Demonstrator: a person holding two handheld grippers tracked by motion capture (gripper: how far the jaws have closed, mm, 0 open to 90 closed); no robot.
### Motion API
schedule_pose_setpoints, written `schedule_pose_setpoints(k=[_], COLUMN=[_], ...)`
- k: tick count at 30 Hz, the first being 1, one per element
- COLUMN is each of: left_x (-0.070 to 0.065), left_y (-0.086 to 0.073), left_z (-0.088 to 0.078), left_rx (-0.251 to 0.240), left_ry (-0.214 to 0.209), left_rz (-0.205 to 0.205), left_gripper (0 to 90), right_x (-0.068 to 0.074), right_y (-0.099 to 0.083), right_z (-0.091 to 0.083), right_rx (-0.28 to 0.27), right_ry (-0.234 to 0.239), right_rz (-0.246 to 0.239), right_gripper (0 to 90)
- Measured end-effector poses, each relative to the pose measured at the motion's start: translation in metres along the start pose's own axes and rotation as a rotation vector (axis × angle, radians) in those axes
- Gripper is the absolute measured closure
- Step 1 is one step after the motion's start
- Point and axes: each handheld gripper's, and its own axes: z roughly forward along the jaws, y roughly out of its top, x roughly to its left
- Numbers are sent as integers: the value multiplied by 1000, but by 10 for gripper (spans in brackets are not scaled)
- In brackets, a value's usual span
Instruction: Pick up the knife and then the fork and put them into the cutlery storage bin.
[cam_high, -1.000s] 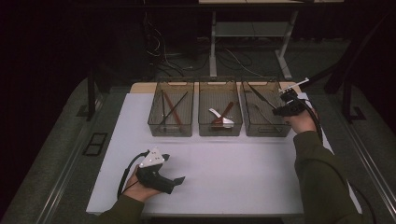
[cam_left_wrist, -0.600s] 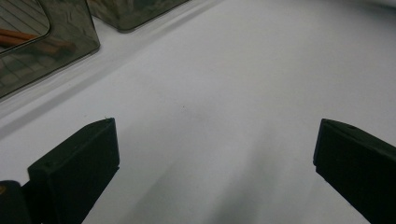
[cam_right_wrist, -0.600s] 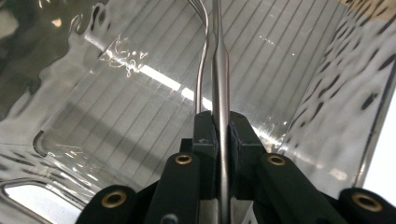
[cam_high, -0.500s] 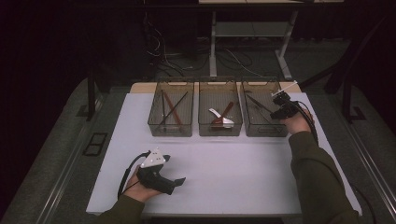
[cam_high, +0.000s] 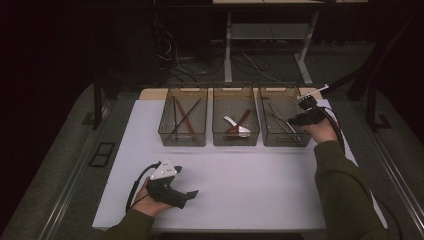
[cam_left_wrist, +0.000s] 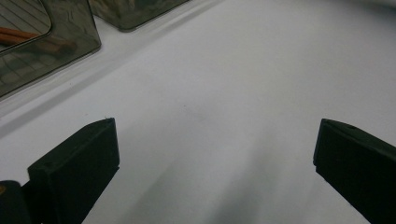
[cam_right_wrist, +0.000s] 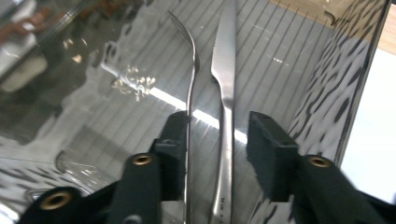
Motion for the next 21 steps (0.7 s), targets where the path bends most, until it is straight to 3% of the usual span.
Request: schedule_pose_setpoints(k=[6, 11, 16, 21], left_x=[4, 4, 5, 6], left_y=[-1, -1, -1, -2], left_z=[0, 1, 0, 1], left_rx=[2, 10, 6, 5], left_ry=[-10, -13, -16, -17], left_rz=[-4, -5, -14, -23], left_gripper=[0, 0, 0, 0], right_x=[-6, -5, 2, 8], right_y=[-2, -4, -7, -13], right_z=[-10, -15, -19, -24], right_rx=[-75, -123, -180, -223], right_ry=[79, 76, 118, 122], right_rz=[37, 32, 25, 17], right_gripper=[410, 302, 184, 162])
